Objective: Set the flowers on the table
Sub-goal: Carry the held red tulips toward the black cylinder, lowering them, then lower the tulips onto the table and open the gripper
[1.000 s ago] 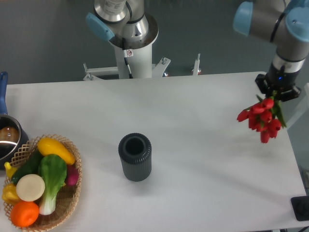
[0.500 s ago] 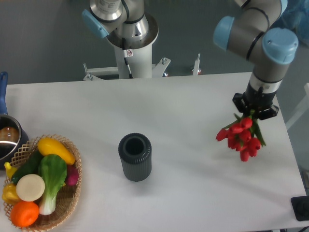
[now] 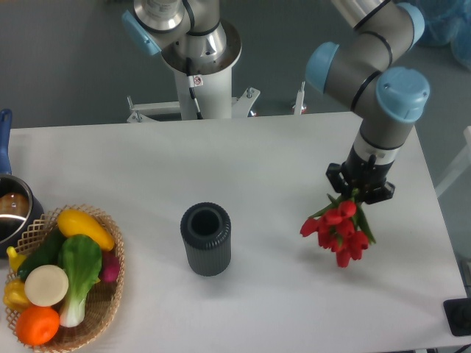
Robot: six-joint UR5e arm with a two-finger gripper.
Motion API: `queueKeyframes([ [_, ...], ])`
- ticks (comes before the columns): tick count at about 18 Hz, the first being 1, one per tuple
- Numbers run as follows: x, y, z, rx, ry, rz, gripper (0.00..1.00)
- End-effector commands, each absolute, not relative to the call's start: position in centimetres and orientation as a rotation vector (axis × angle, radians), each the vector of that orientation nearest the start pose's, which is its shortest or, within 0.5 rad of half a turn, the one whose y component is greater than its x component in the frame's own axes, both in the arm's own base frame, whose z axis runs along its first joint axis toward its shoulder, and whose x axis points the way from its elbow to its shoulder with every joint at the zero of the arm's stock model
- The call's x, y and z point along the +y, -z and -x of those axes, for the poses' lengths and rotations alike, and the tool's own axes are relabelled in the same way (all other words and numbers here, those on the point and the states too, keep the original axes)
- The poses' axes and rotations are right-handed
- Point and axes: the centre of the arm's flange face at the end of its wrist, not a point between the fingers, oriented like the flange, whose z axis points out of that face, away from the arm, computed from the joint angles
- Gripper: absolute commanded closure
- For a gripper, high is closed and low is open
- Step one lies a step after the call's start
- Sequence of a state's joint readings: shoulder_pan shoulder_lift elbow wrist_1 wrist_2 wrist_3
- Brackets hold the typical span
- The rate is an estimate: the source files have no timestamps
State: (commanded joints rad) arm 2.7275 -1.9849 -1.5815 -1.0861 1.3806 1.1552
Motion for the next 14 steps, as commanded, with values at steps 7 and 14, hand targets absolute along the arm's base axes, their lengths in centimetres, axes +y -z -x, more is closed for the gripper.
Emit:
queueKeyframes([
  [7, 39.6, -29.5, 51.0, 0.012, 0.042, 2.951, 0.00],
  [14, 37.2, -32.6, 53.1, 0.027, -0.155, 2.959, 0.00],
])
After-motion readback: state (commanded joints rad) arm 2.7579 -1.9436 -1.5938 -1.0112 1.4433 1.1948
